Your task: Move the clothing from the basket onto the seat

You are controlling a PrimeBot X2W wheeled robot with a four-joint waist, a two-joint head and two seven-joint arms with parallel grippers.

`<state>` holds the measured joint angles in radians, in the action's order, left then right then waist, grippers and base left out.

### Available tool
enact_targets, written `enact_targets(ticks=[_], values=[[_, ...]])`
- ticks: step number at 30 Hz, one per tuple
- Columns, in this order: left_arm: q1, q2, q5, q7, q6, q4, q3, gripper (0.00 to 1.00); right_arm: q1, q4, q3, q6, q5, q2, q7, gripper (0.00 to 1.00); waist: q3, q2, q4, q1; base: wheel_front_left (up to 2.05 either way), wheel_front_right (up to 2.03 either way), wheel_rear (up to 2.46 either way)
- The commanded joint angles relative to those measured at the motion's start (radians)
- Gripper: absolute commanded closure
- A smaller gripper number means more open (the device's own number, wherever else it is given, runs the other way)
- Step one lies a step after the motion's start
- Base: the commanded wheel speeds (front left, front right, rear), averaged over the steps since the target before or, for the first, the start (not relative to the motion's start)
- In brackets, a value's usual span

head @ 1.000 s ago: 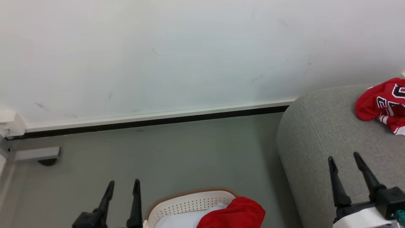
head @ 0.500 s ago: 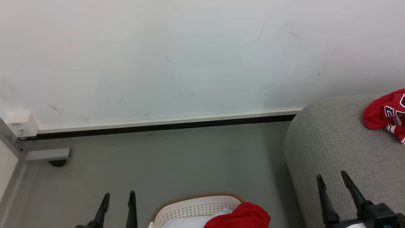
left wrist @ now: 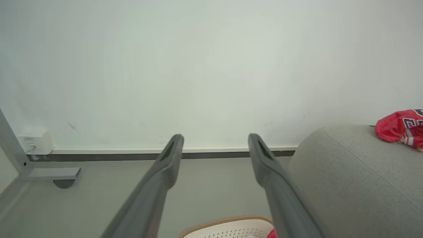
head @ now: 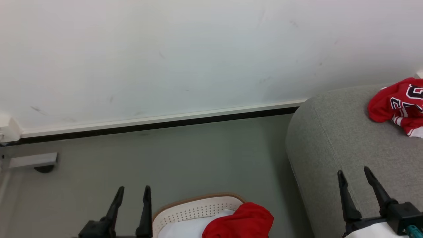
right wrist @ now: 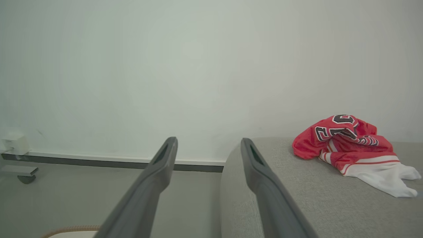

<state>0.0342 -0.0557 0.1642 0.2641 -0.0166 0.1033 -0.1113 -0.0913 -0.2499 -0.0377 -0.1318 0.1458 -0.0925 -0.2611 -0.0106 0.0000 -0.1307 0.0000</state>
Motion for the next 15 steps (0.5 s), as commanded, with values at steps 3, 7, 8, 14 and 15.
enact_targets(ticks=[3,7,8,14,15], values=[[-0.060,-0.002,-0.023,0.000,0.025,0.029,-0.021,0.00,-0.037,0.016,0.010,0.002,0.000,-0.009,-0.002,0.00,-0.047,0.0000,-0.040,0.0000,0.00,0.00,0.00],[-0.144,-0.001,-0.048,-0.007,0.049,0.124,-0.068,0.00,-0.069,0.027,0.012,0.002,0.005,-0.011,-0.002,0.00,-0.095,0.0000,-0.079,0.0000,0.00,0.00,0.00],[-0.169,-0.001,-0.052,-0.013,0.054,0.147,-0.079,0.00,-0.076,0.031,0.011,0.002,0.007,-0.010,-0.002,0.00,-0.108,0.0000,-0.090,0.0000,0.00,0.00,0.00],[-0.281,0.000,-0.067,-0.117,0.073,0.311,-0.142,0.00,-0.112,0.048,-0.005,0.002,0.010,0.001,-0.002,0.00,-0.189,0.0000,-0.154,0.0000,0.00,0.00,0.00],[-0.297,0.000,-0.069,-0.142,0.076,0.341,-0.151,0.00,-0.120,0.052,-0.008,0.002,0.011,0.002,-0.002,0.00,-0.206,0.0000,-0.165,0.0000,0.00,0.00,0.00]])
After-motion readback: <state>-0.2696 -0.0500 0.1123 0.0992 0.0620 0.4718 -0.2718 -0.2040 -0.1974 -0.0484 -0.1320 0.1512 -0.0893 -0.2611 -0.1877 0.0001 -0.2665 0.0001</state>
